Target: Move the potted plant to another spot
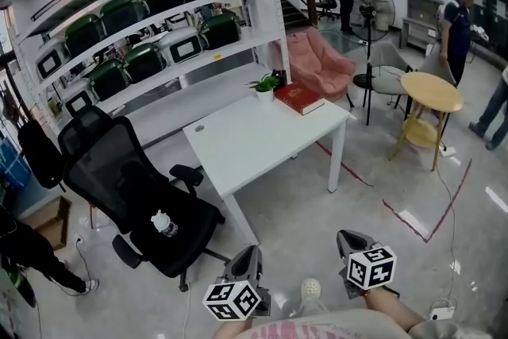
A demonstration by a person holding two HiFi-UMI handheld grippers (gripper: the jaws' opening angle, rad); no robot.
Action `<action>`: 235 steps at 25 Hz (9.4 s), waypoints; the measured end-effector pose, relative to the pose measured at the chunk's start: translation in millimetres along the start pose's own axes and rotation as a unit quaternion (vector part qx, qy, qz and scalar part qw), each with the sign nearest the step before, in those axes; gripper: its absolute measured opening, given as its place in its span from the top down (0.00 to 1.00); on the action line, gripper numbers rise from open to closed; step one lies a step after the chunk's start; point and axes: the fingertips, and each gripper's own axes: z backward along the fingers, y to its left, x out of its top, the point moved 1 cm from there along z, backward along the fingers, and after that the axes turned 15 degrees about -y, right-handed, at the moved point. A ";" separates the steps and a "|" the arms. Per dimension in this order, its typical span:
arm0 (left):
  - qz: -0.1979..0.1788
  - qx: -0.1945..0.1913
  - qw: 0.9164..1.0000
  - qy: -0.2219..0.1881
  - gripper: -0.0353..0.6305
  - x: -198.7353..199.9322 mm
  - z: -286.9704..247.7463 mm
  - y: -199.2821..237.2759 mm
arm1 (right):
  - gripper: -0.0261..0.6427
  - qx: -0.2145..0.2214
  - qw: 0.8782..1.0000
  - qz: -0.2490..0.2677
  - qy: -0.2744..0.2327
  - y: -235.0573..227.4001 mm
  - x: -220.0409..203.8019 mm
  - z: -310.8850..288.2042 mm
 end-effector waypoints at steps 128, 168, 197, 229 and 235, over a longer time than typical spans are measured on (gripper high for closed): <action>0.027 0.157 0.983 -0.093 0.91 118.1 -671.3 315.9 | 0.94 0.097 0.994 -0.030 0.036 -206.2 180.0 -783.7; 0.043 0.393 0.914 -0.089 0.91 36.3 -638.3 349.4 | 0.27 0.202 0.976 0.064 0.053 -234.3 129.6 -988.1; 0.045 0.422 0.903 -0.075 0.91 27.5 -630.6 352.2 | 0.07 0.167 0.977 0.129 0.020 -218.1 121.4 -1060.3; 0.034 0.431 0.899 -0.068 0.91 30.8 -622.1 350.4 | 0.19 0.200 0.971 0.130 0.032 -204.8 119.1 -1084.2; 0.035 0.432 0.899 -0.068 0.91 27.2 -623.7 349.7 | 0.20 0.204 0.970 0.129 0.037 -206.0 118.2 -1084.9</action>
